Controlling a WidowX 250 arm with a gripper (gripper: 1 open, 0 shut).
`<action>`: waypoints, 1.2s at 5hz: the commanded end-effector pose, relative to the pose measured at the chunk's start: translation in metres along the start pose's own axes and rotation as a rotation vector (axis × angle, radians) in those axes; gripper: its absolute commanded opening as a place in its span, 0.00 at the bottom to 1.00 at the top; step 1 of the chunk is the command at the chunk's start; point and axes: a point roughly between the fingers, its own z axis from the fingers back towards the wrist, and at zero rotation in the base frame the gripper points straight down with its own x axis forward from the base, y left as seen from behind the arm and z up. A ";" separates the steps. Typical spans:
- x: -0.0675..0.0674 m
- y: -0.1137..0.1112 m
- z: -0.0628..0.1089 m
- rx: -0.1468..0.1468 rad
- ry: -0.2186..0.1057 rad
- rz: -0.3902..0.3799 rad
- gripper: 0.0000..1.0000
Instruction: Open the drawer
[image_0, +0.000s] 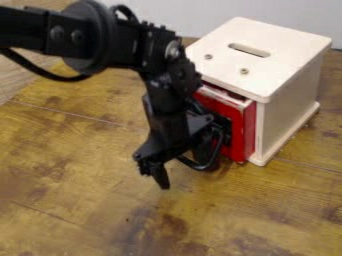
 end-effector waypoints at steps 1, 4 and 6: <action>-0.004 -0.011 0.013 -0.043 -0.033 -0.029 1.00; -0.008 -0.008 0.012 -0.030 -0.040 -0.013 0.00; -0.010 -0.002 0.018 -0.029 -0.042 -0.015 0.00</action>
